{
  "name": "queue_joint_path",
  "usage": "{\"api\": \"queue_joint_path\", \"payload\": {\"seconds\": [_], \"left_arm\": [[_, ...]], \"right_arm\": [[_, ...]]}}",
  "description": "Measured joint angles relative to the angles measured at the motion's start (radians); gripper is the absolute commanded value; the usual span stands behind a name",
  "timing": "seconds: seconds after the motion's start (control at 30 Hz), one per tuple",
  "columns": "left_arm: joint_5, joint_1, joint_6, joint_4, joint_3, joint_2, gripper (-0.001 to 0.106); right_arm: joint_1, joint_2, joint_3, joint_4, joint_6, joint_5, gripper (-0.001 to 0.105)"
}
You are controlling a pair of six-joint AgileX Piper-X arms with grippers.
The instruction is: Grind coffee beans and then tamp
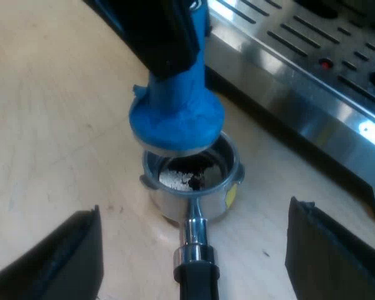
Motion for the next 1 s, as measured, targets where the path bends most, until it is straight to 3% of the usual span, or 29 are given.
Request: {"api": "queue_joint_path", "payload": {"seconds": [0.13,0.53,0.77,1.0], "left_arm": [[-0.017,0.011,0.000,0.038,0.000,-0.028,0.000],[-0.024,0.172,-0.002,0.086,0.011,-0.118,0.000],[-0.026,0.248,-0.002,0.090,0.109,-0.159,0.000],[-0.028,0.291,-0.002,0.077,0.195,-0.159,0.000]], "right_arm": [[0.000,0.000,-0.012,0.000,0.000,0.000,0.064],[0.000,0.000,-0.118,0.108,0.000,-0.024,0.064],[-0.002,0.002,-0.118,0.119,0.073,-0.144,0.064],[-0.002,0.002,-0.118,0.119,0.107,-0.149,0.064]]}}
